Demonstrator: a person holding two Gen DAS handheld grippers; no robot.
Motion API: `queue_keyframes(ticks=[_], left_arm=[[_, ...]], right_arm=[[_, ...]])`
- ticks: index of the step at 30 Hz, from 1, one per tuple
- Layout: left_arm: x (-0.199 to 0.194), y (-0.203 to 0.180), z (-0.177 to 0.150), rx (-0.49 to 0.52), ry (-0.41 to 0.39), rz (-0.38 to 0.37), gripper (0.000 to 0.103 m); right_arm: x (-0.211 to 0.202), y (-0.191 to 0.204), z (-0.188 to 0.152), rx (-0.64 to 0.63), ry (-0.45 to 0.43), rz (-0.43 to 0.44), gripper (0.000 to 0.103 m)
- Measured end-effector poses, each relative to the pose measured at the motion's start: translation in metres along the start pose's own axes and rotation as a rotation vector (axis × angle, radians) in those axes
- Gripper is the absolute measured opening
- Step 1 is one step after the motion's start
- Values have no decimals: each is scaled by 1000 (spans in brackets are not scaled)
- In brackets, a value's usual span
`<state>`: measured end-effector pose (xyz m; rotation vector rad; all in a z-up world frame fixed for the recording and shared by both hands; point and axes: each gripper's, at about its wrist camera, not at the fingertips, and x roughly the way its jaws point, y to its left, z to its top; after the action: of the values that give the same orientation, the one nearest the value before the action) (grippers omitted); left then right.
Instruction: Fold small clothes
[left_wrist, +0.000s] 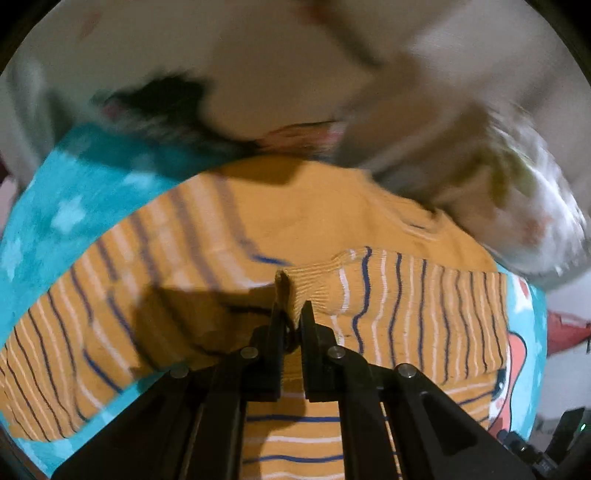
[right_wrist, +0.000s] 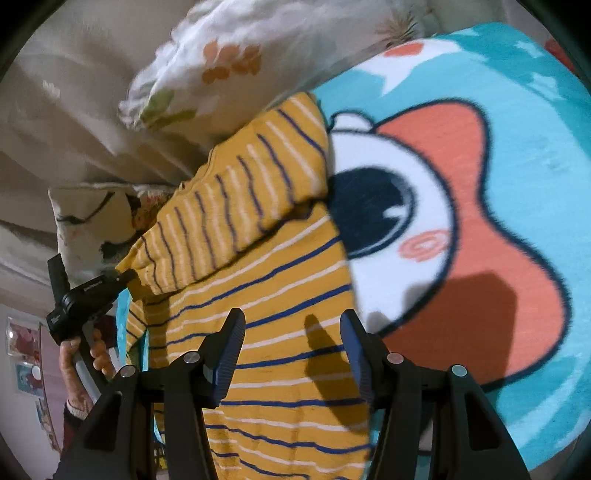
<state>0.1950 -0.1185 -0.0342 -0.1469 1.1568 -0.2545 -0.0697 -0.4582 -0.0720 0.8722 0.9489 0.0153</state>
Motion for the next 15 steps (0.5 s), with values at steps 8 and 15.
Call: queue_keyframes(ticks=[8, 15], left_arm=[[30, 37, -2, -26, 42, -16, 11], [24, 80, 11, -138, 30, -43, 46]], right_arm=[[40, 38, -8, -49, 71, -28, 58], [57, 67, -11, -94, 90, -66, 58]])
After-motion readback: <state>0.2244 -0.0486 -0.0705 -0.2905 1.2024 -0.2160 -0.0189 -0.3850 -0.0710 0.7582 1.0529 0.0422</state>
